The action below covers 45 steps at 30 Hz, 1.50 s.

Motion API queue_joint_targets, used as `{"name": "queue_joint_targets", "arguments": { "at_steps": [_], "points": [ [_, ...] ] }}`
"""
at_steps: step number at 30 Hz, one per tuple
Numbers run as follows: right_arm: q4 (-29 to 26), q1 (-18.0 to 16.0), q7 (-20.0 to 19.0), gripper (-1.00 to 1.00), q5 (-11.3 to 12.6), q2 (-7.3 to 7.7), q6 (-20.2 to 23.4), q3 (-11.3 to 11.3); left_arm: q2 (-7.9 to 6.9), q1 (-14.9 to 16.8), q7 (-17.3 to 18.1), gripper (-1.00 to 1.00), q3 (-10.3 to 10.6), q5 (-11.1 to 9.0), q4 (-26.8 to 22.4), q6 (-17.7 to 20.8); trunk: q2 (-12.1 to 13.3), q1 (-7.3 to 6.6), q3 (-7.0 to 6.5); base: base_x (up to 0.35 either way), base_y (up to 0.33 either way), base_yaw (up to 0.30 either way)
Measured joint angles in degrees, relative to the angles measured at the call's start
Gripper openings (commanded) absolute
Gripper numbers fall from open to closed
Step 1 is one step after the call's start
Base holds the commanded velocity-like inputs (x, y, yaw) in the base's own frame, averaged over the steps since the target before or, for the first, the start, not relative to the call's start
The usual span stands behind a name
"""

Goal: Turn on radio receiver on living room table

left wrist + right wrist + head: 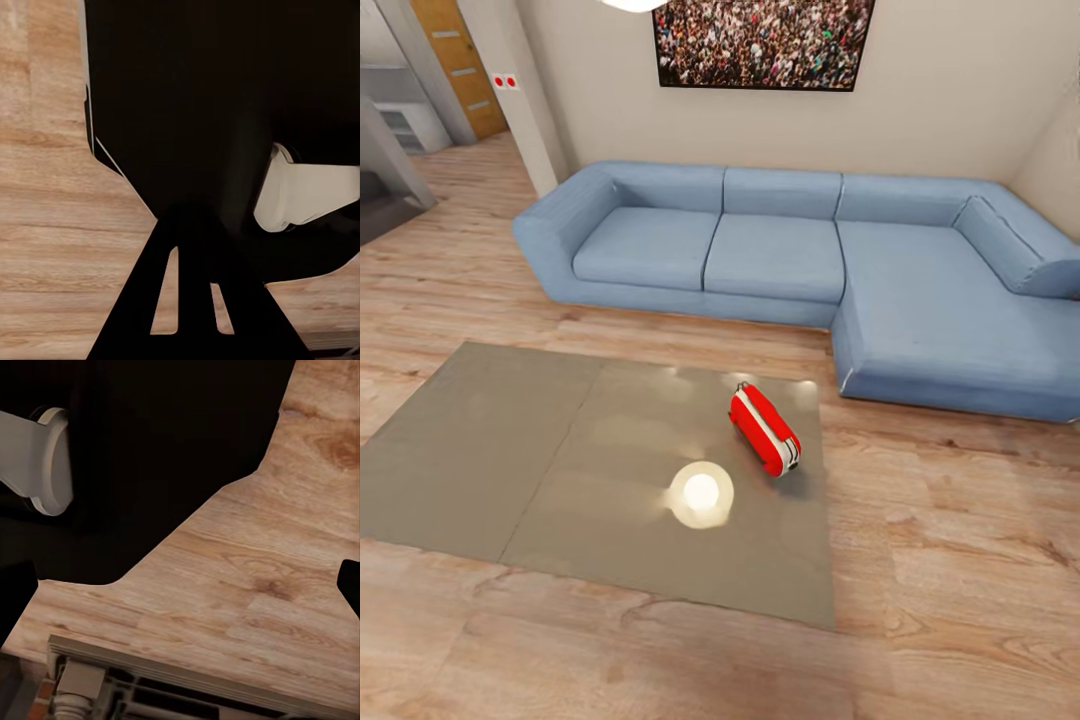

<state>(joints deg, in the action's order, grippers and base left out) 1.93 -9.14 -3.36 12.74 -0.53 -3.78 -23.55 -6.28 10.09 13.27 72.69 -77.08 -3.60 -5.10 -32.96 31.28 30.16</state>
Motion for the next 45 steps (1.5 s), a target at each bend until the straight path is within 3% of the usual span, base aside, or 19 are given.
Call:
{"name": "queue_joint_targets", "arguments": {
  "at_steps": [45],
  "points": [
    [0.0,0.0,-0.2,1.00,0.1,-0.35,0.1,0.0,0.04,0.0,0.0,-1.00,0.0,0.0,0.0,0.0,0.0,0.00,-4.06,0.000,0.000,0.000]
  ]
}}
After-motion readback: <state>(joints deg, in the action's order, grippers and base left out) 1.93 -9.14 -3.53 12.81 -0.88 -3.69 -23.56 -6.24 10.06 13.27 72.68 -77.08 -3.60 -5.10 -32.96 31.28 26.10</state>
